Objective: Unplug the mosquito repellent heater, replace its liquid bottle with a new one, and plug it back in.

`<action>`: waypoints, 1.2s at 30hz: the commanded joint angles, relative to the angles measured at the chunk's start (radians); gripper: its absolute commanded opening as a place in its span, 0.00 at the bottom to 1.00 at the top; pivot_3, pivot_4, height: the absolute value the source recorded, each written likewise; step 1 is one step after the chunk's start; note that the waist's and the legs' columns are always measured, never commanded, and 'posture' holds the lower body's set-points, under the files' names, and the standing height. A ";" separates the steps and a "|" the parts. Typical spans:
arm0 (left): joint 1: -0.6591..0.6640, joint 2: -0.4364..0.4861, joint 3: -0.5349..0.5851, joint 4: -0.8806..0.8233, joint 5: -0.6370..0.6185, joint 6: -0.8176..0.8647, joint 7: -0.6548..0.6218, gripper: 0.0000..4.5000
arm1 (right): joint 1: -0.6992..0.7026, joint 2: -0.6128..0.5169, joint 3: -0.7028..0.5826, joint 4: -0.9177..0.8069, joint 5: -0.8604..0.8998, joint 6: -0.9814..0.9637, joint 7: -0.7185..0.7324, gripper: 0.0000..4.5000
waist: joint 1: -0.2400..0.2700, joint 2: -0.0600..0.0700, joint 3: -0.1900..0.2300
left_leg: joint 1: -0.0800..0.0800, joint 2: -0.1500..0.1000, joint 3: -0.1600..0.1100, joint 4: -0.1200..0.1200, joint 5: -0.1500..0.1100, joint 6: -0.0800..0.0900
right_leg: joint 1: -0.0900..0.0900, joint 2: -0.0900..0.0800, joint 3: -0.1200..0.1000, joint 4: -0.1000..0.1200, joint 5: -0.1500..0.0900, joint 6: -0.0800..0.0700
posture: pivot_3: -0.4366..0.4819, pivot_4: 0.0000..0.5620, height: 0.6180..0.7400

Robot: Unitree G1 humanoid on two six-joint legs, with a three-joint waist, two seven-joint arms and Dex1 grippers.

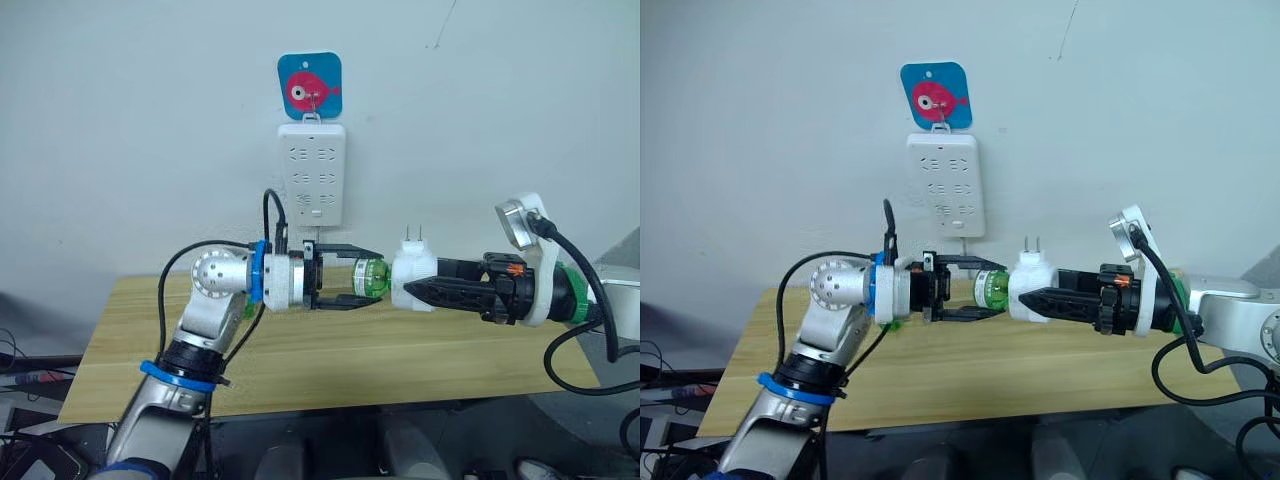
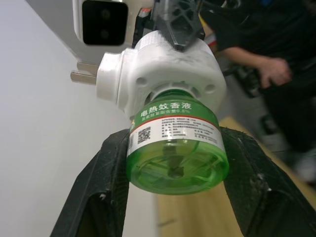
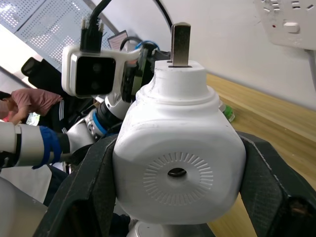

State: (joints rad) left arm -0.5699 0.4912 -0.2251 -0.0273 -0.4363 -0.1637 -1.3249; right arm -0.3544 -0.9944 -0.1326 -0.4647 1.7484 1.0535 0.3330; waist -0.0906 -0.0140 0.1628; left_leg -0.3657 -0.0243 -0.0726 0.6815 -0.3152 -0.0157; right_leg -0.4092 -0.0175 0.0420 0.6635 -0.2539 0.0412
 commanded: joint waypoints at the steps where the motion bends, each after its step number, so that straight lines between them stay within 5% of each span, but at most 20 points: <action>1: -0.149 0.132 -0.022 -0.050 -0.225 0.703 0.039 0.50 | -0.007 -0.013 -0.025 -0.032 0.009 -0.002 0.028 0.66 | 0.000 0.000 0.000 | 0.000 0.000 0.000 0.000 0.000 0.000 | 0.000 0.000 -0.001 0.000 0.000 0.000 | 0.27 0.25 0.92; 3: -0.257 0.190 -0.051 -0.013 -0.342 1.026 -0.005 0.50 | -0.009 -0.013 -0.022 -0.032 0.008 -0.003 0.033 0.66 | -0.001 0.000 0.000 | 0.000 0.000 -0.002 0.001 0.000 0.000 | 0.001 0.005 -0.002 0.000 0.000 0.001 | 0.28 0.25 0.92; 6: -0.340 0.173 -0.042 0.059 -0.397 1.203 0.002 0.50 | -0.012 -0.012 -0.015 -0.030 0.013 -0.008 0.036 0.66 | -0.014 0.000 0.000 | 0.001 0.000 0.000 0.000 0.000 0.001 | 0.001 0.007 -0.003 0.000 -0.002 0.003 | 0.28 0.25 0.92; 12: -0.284 0.149 -0.031 0.030 -0.331 1.065 -0.041 0.50 | -0.011 -0.007 -0.011 -0.029 0.036 -0.018 0.012 0.66 | -0.026 0.000 0.000 | 0.001 0.002 0.000 -0.002 0.000 0.000 | -0.002 0.002 0.000 0.000 -0.001 0.001 | 0.26 0.25 0.92; 14: -0.258 0.152 -0.026 0.017 -0.306 1.004 -0.049 0.67 | -0.005 -0.006 -0.013 -0.030 0.046 -0.023 0.001 0.66 | -0.024 0.000 0.000 | 0.001 0.002 -0.001 -0.002 0.000 0.000 | -0.002 0.002 0.001 0.000 -0.001 0.000 | 0.26 0.25 0.92; 19: -0.144 0.163 0.022 -0.042 -0.234 0.812 -0.067 1.00 | 0.012 -0.009 -0.021 -0.029 0.067 -0.029 -0.016 0.66 | -0.022 0.000 0.000 | 0.000 0.001 0.001 -0.001 0.000 0.000 | -0.001 0.000 0.002 0.000 -0.001 0.000 | 0.26 0.25 0.92; 22: -0.061 0.167 0.060 -0.078 -0.205 0.685 -0.091 1.00 | 0.021 -0.014 -0.027 -0.026 0.058 -0.027 -0.011 0.66 | -0.021 0.000 0.000 | 0.000 0.000 0.001 -0.001 0.000 0.000 | -0.001 -0.001 0.002 -0.001 -0.001 0.000 | 0.27 0.24 0.92; 28: 0.126 -0.010 0.146 0.002 0.027 -0.088 -0.042 1.00 | 0.025 -0.007 -0.027 -0.022 0.047 -0.032 -0.013 0.66 | -0.002 0.000 0.000 | 0.000 0.000 0.001 -0.001 0.000 0.000 | -0.001 -0.002 0.002 -0.002 0.000 0.000 | 0.27 0.24 0.92; 36: 0.146 -0.143 0.131 0.088 0.133 -0.450 0.075 1.00 | 0.016 -0.003 -0.019 -0.024 0.051 -0.032 -0.018 0.66 | 0.008 0.000 0.000 | 0.000 0.000 0.002 0.000 0.000 0.000 | 0.000 -0.002 0.002 -0.002 0.000 0.000 | 0.27 0.24 0.92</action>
State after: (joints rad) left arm -0.4058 0.3582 -0.0933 0.0625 -0.3141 -0.5527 -1.2788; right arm -0.3259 -0.9971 -0.1303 -0.4726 1.7874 1.0371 0.3111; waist -0.0828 -0.0140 0.1626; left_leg -0.3656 -0.0246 -0.0707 0.6817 -0.3154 -0.0154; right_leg -0.4092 -0.0196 0.0438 0.6619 -0.2534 0.0410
